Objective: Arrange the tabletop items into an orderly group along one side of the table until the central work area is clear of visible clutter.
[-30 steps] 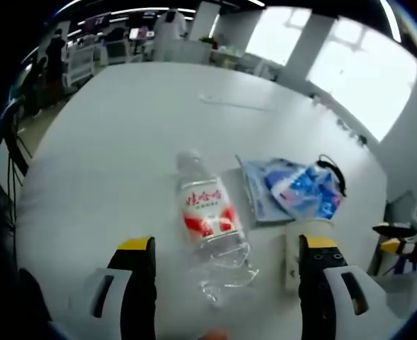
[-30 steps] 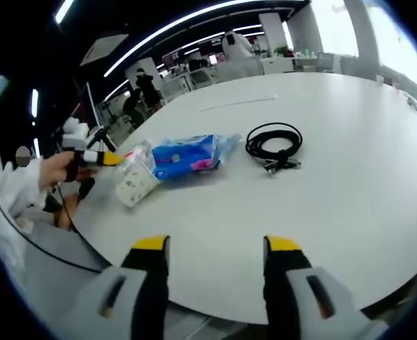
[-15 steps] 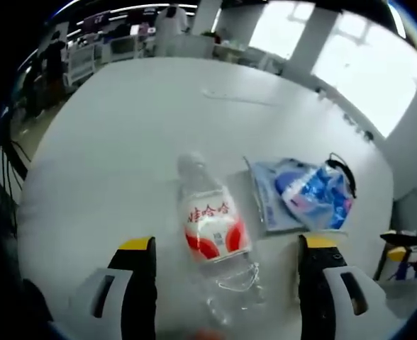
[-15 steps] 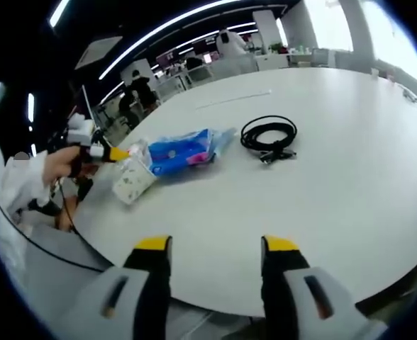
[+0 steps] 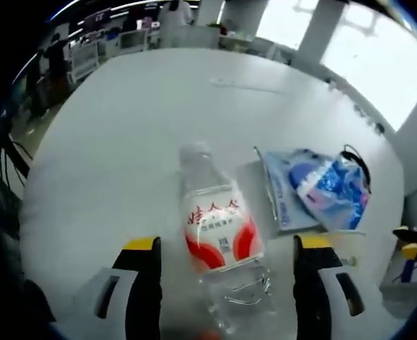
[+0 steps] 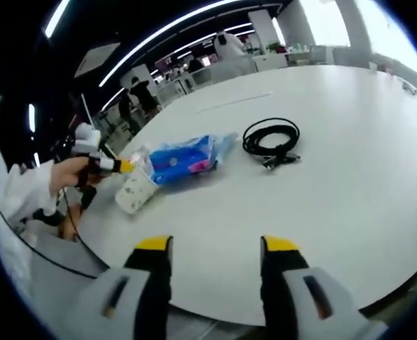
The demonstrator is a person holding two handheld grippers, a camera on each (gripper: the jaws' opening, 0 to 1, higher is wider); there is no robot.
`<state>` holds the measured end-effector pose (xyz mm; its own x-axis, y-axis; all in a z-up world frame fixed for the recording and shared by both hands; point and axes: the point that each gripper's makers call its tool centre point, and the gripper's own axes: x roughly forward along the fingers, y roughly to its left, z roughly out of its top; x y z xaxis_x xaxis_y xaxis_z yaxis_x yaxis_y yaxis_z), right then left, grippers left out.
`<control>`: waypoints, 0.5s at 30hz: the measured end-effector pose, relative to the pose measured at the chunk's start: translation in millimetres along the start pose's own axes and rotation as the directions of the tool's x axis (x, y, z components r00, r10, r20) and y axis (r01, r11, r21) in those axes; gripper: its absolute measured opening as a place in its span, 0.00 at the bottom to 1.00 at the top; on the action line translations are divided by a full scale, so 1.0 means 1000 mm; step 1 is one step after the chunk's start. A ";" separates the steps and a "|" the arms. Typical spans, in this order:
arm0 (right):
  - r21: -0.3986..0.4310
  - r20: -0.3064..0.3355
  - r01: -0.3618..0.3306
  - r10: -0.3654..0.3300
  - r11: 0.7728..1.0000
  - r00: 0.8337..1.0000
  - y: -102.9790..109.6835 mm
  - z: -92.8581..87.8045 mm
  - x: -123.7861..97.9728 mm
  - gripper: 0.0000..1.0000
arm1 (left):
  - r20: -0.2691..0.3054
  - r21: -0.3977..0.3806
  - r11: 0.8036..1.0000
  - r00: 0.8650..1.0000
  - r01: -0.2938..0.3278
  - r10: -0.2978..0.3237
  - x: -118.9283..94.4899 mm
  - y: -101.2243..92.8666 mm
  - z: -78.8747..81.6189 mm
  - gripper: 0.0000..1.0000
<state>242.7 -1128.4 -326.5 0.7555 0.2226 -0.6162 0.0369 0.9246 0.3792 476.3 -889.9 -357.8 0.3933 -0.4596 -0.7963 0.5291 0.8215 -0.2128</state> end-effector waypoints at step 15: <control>-0.018 -0.021 -0.023 0.023 1.000 1.000 0.004 0.002 0.009 0.48 | 0.034 -0.051 0.998 0.998 -0.047 0.049 0.003 0.006 0.006 0.55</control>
<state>250.4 -1123.1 -329.1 0.7420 0.2499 -0.6221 0.0076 0.9247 0.3805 485.7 -888.2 -358.5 0.4440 -0.4303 -0.7859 0.4707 0.8584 -0.2040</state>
